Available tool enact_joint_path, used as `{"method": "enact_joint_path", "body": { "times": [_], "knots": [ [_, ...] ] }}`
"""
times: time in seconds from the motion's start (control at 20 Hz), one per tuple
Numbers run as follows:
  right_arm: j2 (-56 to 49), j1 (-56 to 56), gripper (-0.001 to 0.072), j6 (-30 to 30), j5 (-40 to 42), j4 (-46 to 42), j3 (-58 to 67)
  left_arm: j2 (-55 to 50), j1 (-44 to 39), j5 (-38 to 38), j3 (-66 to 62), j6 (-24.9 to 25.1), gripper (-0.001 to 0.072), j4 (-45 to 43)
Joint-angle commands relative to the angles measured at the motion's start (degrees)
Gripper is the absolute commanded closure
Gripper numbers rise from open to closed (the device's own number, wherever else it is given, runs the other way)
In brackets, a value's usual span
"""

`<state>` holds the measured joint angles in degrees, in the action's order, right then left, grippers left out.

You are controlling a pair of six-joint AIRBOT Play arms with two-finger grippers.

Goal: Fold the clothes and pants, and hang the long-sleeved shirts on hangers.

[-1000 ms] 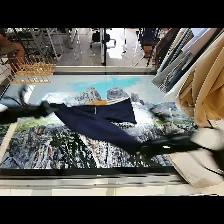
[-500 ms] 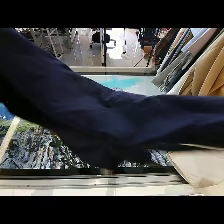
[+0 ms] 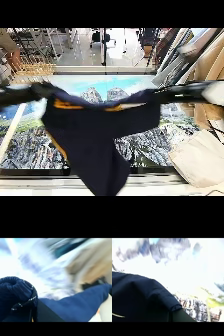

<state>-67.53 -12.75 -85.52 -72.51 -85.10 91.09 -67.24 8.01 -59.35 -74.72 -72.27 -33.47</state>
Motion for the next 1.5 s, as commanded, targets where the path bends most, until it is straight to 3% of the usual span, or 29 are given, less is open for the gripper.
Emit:
{"method": "enact_joint_path", "body": {
  "times": [0.0, 0.15, 0.35, 0.5, 0.6, 0.7, 0.95, 1.0, 1.05, 1.1, 1.2, 1.25, 1.3, 1.35, 1.45],
  "knots": [
    [-17.1, 0.0, 0.0698, -2.6, 10.2, -0.7, -5.2, -16.1, -4.0, 22.8, 8.7, -1.0, 0.0699, -1.8],
    [-22.1, 0.0, 0.0698, -4.1, 11.9, -0.6, -4.9, -28.4, -3.1, 24.2, 4.0, 0.0, 0.0699, 10.6],
    [-17.7, 0.0, 0.0698, -3.5, -0.2, 2.9, -5.0, -31.1, 0.7, 13.0, -3.7, 2.2, 0.0700, 10.4],
    [-12.9, -1.1, 0.0698, 2.2, -10.8, 20.8, -6.4, -31.1, 5.7, 0.9, -5.9, 2.1, 0.0700, 7.0],
    [-10.1, -4.7, 0.0699, 5.0, -13.0, 31.5, -10.0, -31.3, 8.6, -4.6, -5.9, 1.9, 0.0700, 1.6],
    [-9.1, -11.3, 0.0699, 5.5, -11.7, 33.6, -15.2, -31.6, 10.5, -7.1, -5.9, 1.9, 0.0700, -3.9],
    [-10.8, -27.8, 0.0683, 5.5, 5.3, 34.5, -32.6, -34.0, 11.0, -7.3, -5.9, 2.1, 0.0698, -12.0],
    [-10.8, -28.5, 0.0511, 5.2, 6.0, 34.3, -34.1, -34.4, 11.2, -7.2, -5.9, 2.0, 0.0698, -12.0],
    [-10.8, -27.8, 0.0266, 5.2, 5.6, 34.2, -34.6, -34.6, 11.4, -7.1, -5.9, 2.0, 0.0694, -12.0],
    [-10.3, -26.1, 0.0202, 5.1, 5.3, 33.9, -34.6, -34.5, 11.5, -7.1, -5.9, 2.0, 0.0684, -11.9],
    [-8.2, -19.9, 0.0216, 3.1, 5.9, 32.5, -35.3, -33.7, 12.3, -7.8, -6.1, 2.0, 0.0681, -11.0],
    [-6.8, -16.4, 0.0210, 1.7, 6.5, 32.9, -36.7, -32.8, 12.9, -7.8, -6.1, 2.0, 0.0580, -10.6],
    [-5.7, -13.2, 0.0188, -0.3, 6.8, 34.1, -39.0, -31.8, 13.6, -7.8, -6.1, 2.1, 0.0268, -10.1],
    [-5.0, -10.2, 0.0131, -0.7, 7.0, 37.1, -42.1, -30.5, 14.6, -7.8, -6.1, 3.7, 0.0071, -7.9],
    [-5.2, -7.1, 0.0115, 1.1, 12.7, 46.3, -49.1, -27.9, 16.4, -8.0, -6.1, 6.9, 0.0082, -1.4]
  ]
}}
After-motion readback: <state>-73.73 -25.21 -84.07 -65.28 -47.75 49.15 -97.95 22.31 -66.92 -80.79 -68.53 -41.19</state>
